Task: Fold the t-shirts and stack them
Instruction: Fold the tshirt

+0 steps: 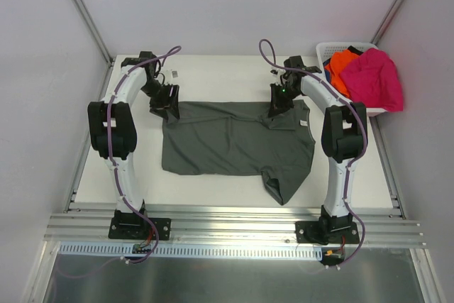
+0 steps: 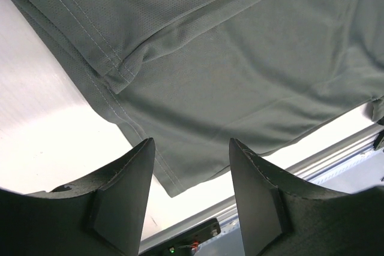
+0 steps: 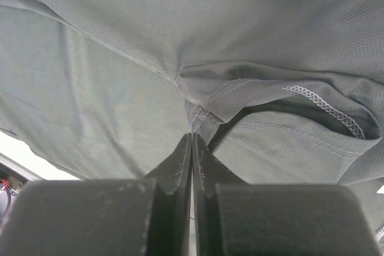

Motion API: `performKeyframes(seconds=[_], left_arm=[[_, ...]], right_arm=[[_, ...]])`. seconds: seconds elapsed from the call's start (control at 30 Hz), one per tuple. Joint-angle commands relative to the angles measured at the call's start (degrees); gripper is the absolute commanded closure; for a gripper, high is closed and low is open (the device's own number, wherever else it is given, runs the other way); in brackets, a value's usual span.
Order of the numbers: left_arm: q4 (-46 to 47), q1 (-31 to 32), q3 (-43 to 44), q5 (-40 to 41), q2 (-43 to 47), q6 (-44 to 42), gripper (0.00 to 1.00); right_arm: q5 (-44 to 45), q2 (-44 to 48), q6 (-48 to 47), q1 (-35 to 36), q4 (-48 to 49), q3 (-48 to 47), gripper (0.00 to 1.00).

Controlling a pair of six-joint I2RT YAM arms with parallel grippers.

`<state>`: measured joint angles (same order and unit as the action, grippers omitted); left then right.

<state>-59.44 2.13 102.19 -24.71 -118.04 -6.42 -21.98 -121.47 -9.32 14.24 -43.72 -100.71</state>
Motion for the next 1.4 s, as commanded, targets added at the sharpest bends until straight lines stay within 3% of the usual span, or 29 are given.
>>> performKeyframes(seconds=[0.0,0.07,0.1,0.13,0.2,0.37,0.57,0.73,1.03,1.3,1.37], left_arm=[[-1.6,-0.5,0.0,-1.0,0.6,0.8,0.47],[-1.6,-0.5,0.6,-1.0,-0.6,0.9,0.47],[-1.6,-0.5,0.6,-1.0,-0.9,1.1,0.47],[-1.6,-0.5,0.9,-0.9,-1.2,1.1,0.47],[-1.6,-0.7,1.0,-0.4,-1.9,0.8,0.47],[-1.6,-1.2,1.0,-0.3,-3.9,1.2,0.47],[-1.3,-1.2,2.6,1.2,-5.6,1.4,0.47],[-1.2,-1.4,2.4,1.7,-5.9,1.5,0.47],[-0.9,-1.8,2.1,2.3,-5.7,1.5,0.47],[-0.9,-1.8,2.6,2.1,-6.4,1.7,0.47],[-0.8,-1.8,2.7,2.0,-6.8,1.8,0.48]], right_arm=[[-0.8,1.2,-0.9,-0.2,0.5,-0.7,0.97],[0.8,1.0,-0.4,-0.2,0.2,-0.8,0.79],[1.0,0.9,-0.5,-0.1,0.0,-1.2,0.63],[1.4,0.8,-0.6,-0.1,0.0,-1.2,0.57],[1.7,0.9,-0.8,-0.2,0.0,-1.1,0.52],[1.4,1.1,-1.0,-0.2,0.3,-0.1,0.52],[1.1,0.2,-1.2,-0.1,0.5,-0.5,0.53],[0.6,-1.7,-1.8,-0.1,0.2,-2.0,0.63],[0.4,-3.1,-2.0,0.0,0.0,-1.9,0.63],[0.1,-3.2,-2.3,0.0,0.1,-3.6,0.99],[0.0,-2.9,-2.3,0.0,0.1,-3.4,0.99]])
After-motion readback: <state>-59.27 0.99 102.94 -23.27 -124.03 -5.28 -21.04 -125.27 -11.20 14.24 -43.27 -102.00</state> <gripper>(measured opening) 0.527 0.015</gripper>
